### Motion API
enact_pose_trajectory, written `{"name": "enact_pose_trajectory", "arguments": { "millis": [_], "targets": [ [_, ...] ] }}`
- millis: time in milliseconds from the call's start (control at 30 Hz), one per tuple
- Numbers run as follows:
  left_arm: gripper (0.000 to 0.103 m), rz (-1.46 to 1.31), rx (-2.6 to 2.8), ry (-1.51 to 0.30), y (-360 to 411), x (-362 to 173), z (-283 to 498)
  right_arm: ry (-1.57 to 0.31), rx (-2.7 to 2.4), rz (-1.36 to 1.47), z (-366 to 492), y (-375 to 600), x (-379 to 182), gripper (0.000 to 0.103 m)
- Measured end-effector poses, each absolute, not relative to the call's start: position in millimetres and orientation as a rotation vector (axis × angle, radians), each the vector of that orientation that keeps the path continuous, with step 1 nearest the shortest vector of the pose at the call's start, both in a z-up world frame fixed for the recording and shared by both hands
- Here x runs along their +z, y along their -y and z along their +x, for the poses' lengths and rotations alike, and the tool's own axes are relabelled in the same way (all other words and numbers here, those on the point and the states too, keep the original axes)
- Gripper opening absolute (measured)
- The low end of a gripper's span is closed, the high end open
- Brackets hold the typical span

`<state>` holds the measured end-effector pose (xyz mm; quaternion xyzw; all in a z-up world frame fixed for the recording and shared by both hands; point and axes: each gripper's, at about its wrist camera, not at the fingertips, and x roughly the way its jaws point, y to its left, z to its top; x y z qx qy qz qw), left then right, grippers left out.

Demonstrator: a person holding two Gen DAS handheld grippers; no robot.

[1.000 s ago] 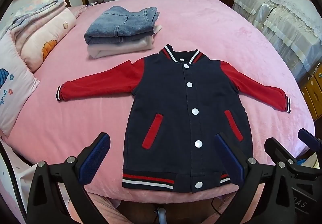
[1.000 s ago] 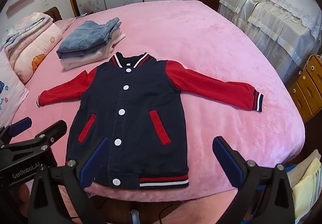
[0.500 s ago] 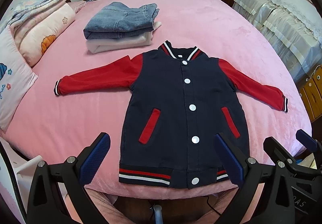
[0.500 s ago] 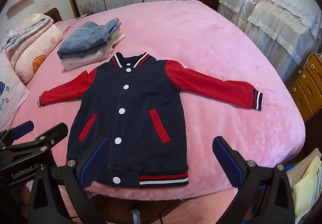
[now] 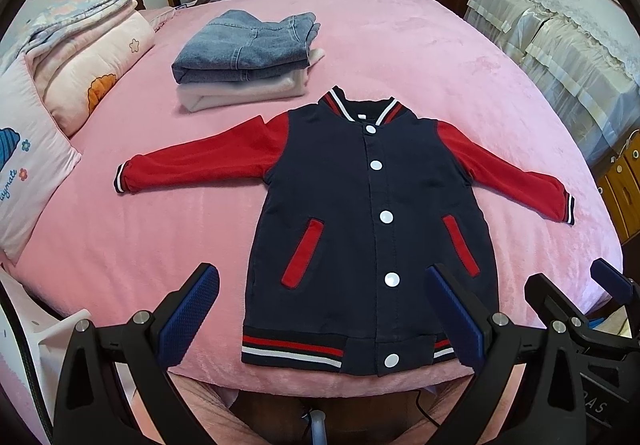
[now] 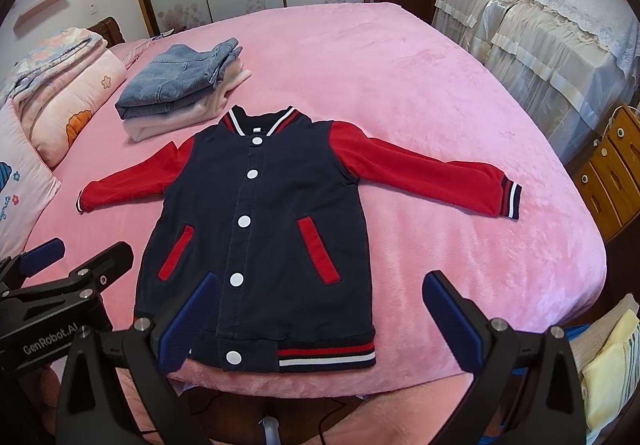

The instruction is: Fold large clothes

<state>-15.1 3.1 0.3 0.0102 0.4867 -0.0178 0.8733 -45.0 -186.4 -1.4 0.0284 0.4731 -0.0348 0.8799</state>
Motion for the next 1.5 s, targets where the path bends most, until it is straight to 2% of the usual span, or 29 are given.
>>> {"name": "enact_pose_trajectory", "arguments": {
  "millis": [1500],
  "targets": [
    [0.1, 0.028, -0.05, -0.986, -1.2, 7.1, -21.0, -0.971, -0.07, 0.071, -49.3, 186.8, 4.0, 0.102]
  ]
}}
